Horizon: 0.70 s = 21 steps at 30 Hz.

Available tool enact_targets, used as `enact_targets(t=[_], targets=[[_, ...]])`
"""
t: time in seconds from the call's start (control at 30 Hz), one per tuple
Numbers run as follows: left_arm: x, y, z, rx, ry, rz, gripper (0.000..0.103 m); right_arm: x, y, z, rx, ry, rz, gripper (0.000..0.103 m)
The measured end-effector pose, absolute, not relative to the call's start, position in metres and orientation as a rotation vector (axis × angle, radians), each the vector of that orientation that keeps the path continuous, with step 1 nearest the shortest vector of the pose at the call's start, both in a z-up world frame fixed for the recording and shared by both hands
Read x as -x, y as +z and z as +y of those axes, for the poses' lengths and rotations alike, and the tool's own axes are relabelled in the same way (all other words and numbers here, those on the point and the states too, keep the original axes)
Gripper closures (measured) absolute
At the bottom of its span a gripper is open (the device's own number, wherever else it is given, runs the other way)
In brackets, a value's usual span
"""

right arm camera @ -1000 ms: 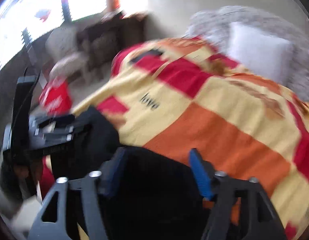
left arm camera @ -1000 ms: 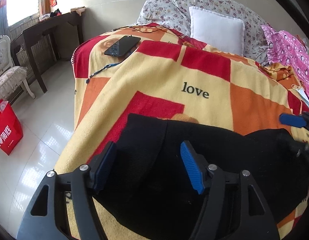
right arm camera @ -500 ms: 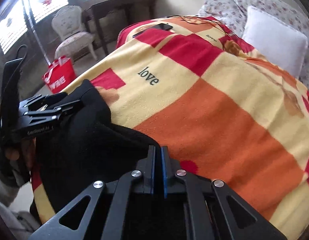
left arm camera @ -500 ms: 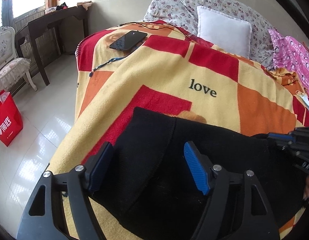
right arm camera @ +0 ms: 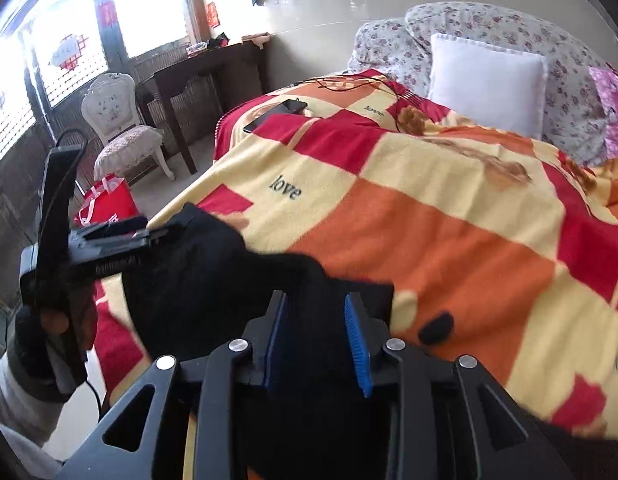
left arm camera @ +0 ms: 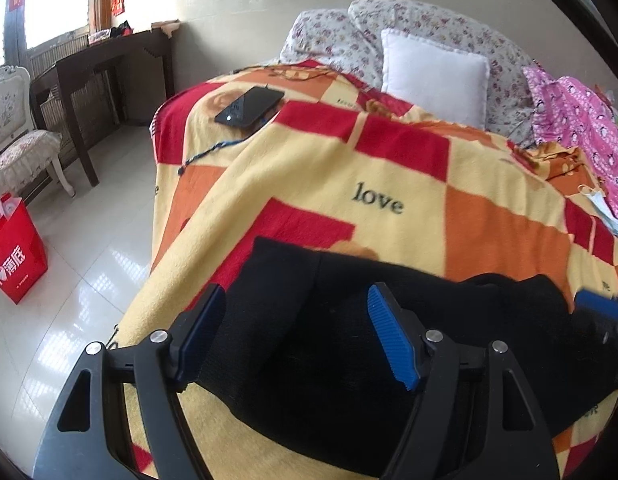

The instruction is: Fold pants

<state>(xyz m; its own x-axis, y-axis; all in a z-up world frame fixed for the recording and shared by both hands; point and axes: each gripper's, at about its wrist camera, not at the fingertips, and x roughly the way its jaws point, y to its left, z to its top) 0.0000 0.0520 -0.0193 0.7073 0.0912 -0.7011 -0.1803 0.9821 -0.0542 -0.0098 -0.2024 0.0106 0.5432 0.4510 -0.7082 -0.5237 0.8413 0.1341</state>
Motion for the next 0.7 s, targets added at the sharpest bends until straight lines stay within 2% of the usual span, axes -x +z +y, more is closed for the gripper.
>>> enact_targets(t=[0.17, 0.5, 0.57, 0.7], targets=[[0.006, -0.007, 0.032, 0.102, 0.106, 0.752, 0.03, 0.033, 0.002, -0.225, 0.055, 0.551, 0.827, 0.062], [0.006, -0.009, -0.018, 0.067, 0.0, 0.788, 0.03, 0.057, -0.028, -0.303, -0.065, 0.399, 0.876, 0.062], [0.005, -0.011, -0.029, 0.071, -0.036, 0.803, 0.03, 0.066, -0.027, -0.323, -0.087, 0.36, 0.865, 0.054], [0.002, -0.015, -0.063, 0.038, -0.118, 0.823, 0.025, 0.079, -0.03, -0.369, -0.151, 0.292, 0.852, 0.055]])
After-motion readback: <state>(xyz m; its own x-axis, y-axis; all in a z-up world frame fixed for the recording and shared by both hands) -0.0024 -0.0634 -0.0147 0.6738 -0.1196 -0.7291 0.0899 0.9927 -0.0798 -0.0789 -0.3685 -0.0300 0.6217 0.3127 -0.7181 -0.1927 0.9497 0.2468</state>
